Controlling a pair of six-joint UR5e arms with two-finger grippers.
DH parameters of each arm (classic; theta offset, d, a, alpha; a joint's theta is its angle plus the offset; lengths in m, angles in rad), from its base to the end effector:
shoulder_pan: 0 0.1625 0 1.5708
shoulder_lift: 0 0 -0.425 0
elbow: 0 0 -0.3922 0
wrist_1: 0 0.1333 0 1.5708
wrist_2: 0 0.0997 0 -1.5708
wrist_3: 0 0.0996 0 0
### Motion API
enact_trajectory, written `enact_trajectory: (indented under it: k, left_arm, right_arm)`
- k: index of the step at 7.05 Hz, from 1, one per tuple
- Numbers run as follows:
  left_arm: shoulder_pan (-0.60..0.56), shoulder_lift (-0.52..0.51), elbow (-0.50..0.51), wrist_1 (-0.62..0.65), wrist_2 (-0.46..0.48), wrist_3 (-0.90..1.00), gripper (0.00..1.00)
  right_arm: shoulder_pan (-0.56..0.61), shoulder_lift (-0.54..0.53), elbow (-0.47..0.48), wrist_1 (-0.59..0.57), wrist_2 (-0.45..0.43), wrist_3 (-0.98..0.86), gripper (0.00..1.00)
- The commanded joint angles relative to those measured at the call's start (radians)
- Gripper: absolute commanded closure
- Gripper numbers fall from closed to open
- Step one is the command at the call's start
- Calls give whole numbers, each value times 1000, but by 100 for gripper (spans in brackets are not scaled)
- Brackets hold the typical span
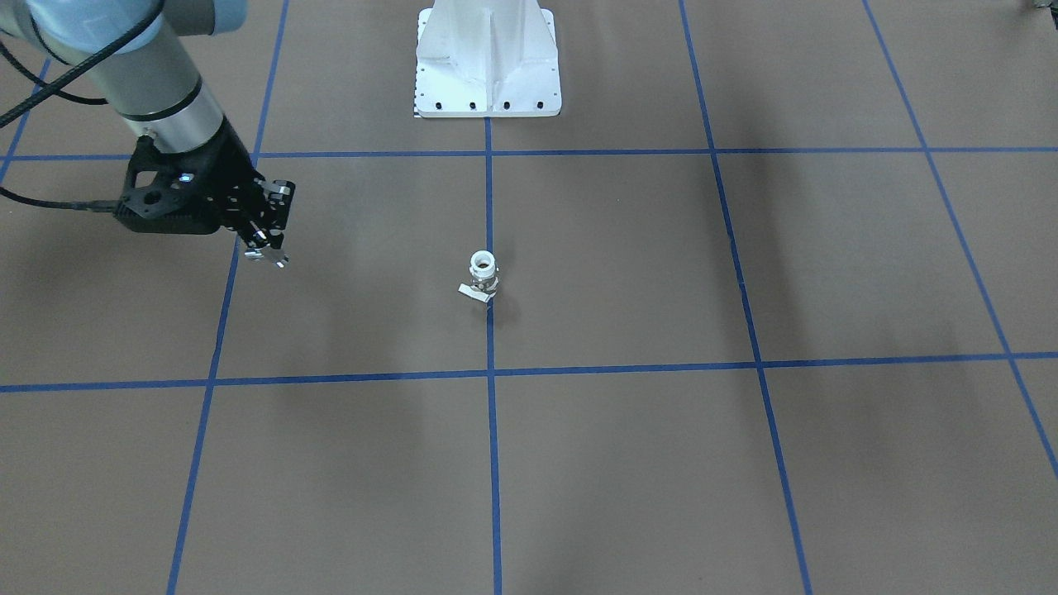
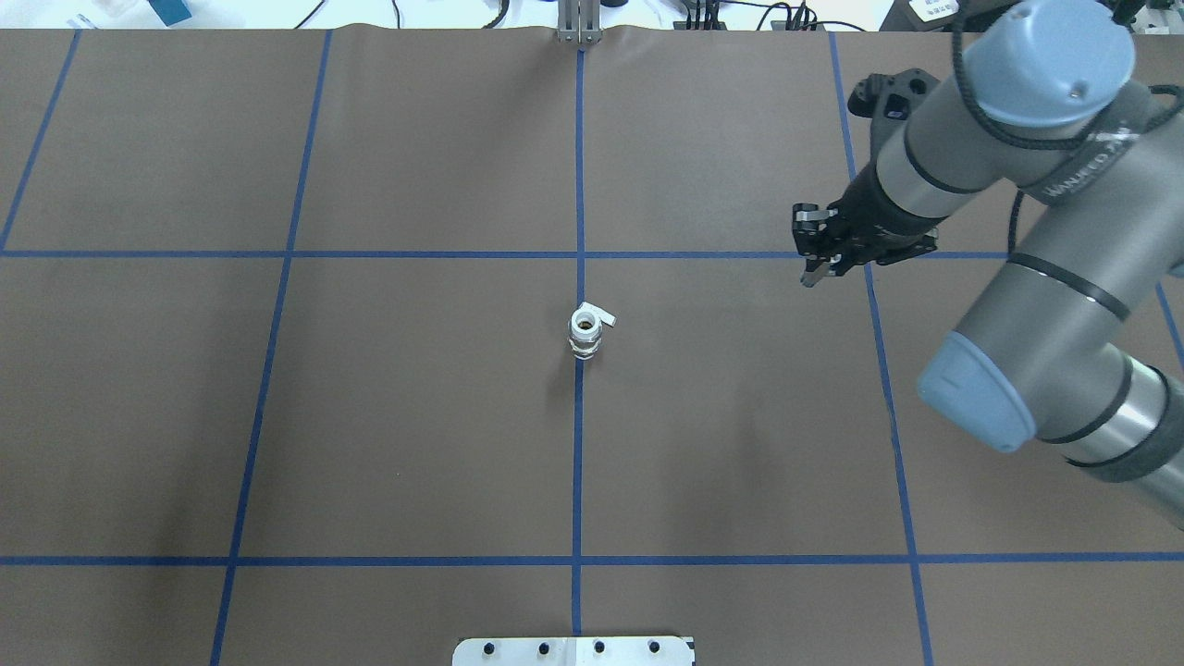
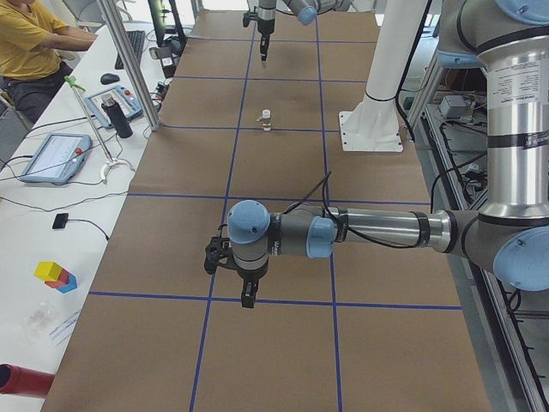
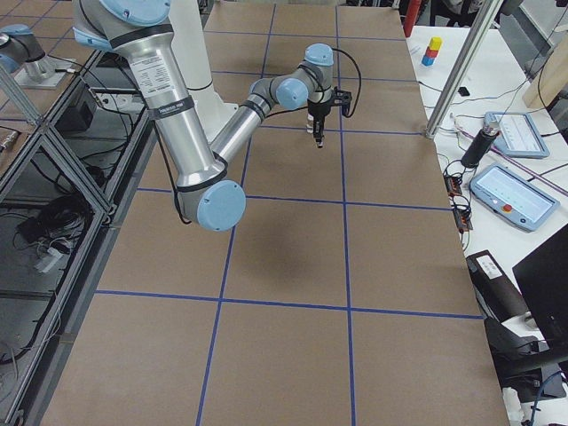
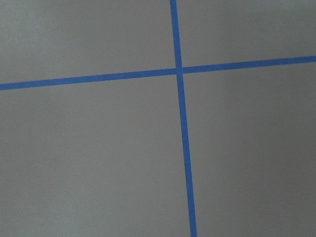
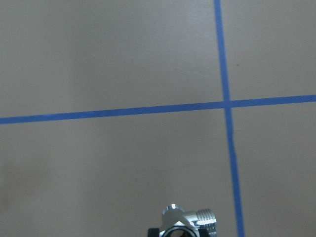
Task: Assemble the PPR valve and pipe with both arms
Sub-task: 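Carry the silver valve with the right gripper above the white fitting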
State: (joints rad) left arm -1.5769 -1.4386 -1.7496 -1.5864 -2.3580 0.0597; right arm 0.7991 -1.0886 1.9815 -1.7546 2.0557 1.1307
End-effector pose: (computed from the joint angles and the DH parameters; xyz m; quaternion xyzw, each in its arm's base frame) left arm -0.0654 -0.4392 0.6295 0.0413 0.3822 0.0367 0.9224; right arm -0.3395 -0.4735 0.2355 0.0124 -0.4051 0.0805 0.9106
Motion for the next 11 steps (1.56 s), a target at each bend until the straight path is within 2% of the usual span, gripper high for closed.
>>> enact_trajectory:
  k: [1, 2, 4, 6, 8, 11]
  left_arm:
    - [0, 29, -45, 0, 0, 0, 0]
    - [0, 33, -50, -3, 0, -1, 0]
    - [0, 33, -50, -6, -1, 0, 0]
    - [0, 35, -50, -7, -1, 0, 0]
    - [0, 35, -50, -7, -3, 0, 0]
    - [0, 35, -50, -7, -3, -1, 0]
  right_arm:
    - [-93, 198, -74, -93, -64, 250, 100]
    - [-125, 281, -132, -129, -87, 329, 100]
    - [-204, 385, -229, -146, -194, 518, 100]
    - [-239, 459, -337, -146, -227, 587, 100]
    - [-277, 463, -357, -143, -298, 594, 100]
    - [-294, 461, -365, -138, -309, 594, 100]
